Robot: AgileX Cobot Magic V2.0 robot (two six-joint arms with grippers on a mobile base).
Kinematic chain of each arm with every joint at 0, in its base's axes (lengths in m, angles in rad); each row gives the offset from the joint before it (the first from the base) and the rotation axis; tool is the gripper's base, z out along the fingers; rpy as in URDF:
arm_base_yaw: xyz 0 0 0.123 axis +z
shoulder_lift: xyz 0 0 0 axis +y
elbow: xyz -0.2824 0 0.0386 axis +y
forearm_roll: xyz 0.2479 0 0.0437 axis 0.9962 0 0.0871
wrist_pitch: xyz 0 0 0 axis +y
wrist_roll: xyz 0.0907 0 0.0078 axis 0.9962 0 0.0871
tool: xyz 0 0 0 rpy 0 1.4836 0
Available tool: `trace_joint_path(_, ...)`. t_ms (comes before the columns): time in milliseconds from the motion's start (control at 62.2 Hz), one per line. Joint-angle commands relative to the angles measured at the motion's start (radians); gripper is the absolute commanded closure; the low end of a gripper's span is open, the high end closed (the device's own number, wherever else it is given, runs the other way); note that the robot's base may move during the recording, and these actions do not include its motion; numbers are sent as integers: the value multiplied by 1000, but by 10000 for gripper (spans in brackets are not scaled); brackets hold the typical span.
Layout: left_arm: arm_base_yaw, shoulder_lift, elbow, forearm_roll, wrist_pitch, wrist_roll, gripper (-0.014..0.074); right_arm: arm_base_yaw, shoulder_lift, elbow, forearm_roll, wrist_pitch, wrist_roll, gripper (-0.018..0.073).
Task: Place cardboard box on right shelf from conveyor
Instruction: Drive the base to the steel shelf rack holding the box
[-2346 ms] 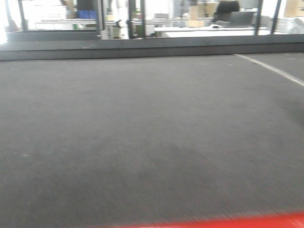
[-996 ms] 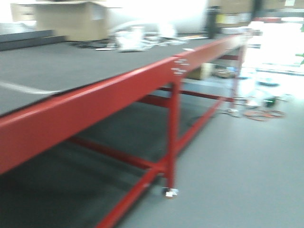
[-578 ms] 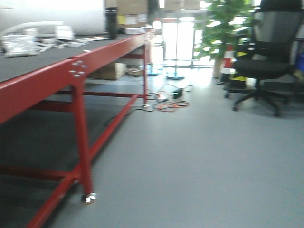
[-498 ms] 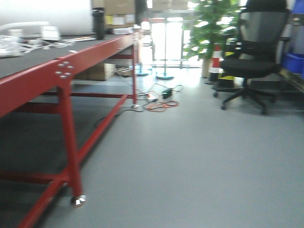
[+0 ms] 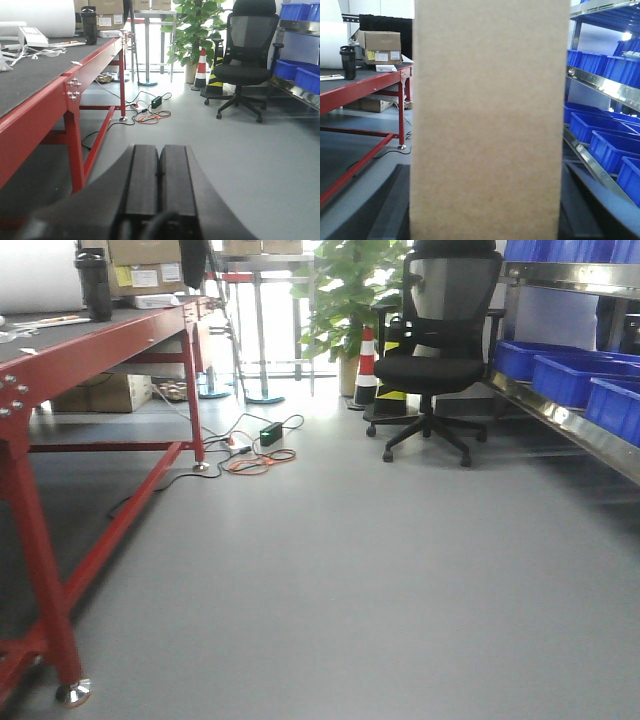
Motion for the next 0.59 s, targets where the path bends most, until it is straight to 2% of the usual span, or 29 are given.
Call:
trace_joint_path(0,-1,-6,6,-8,-87,1,713,-5,11,-30,1,-105,-3,474)
trace_joint_path(578,-1,-6,6,-8,-87,1,713,-5,11,-30,1,-105,-3,474)
